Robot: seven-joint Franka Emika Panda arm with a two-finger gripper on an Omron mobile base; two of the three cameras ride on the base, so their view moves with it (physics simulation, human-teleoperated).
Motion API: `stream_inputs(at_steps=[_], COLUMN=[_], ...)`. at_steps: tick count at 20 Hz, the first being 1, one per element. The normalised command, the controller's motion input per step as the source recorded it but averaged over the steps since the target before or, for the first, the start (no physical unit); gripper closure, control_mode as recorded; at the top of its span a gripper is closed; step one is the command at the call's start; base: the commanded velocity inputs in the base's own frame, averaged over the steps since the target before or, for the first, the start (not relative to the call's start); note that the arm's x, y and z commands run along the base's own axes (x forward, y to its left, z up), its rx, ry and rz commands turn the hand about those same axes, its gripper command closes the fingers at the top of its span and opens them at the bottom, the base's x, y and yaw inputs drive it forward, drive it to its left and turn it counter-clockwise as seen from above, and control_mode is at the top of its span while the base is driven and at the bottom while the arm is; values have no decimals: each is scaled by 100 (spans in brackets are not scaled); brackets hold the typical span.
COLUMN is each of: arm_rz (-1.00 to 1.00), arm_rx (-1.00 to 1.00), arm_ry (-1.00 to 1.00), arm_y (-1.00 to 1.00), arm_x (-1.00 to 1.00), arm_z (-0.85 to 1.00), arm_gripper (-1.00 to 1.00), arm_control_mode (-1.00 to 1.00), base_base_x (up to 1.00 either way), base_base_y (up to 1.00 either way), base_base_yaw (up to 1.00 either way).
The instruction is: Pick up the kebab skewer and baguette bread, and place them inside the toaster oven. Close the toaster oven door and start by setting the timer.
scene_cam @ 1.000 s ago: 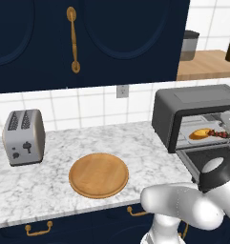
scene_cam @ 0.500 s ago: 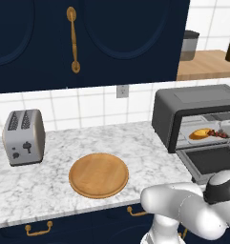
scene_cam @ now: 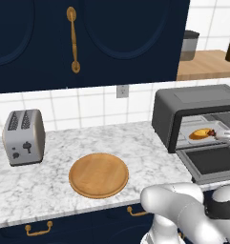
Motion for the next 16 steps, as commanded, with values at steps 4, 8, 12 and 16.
stream_inputs(at_steps=[4, 8, 12, 16], arm_rz=[12, 12, 6, 2], arm_rx=[-24, -21, -17, -13], arm_ry=[0, 0, -1, -3], arm_y=[21, 3, 0, 0], arm_x=[0, 0, 0, 4], arm_z=[0, 0, -7, -11], arm_gripper=[-100, -100, -100, -100], arm_control_mode=[-100, -100, -100, -100], base_base_x=[0, 0, 0, 0], base_base_y=[0, 0, 0, 0], base_base_yaw=[0, 0, 0, 0])
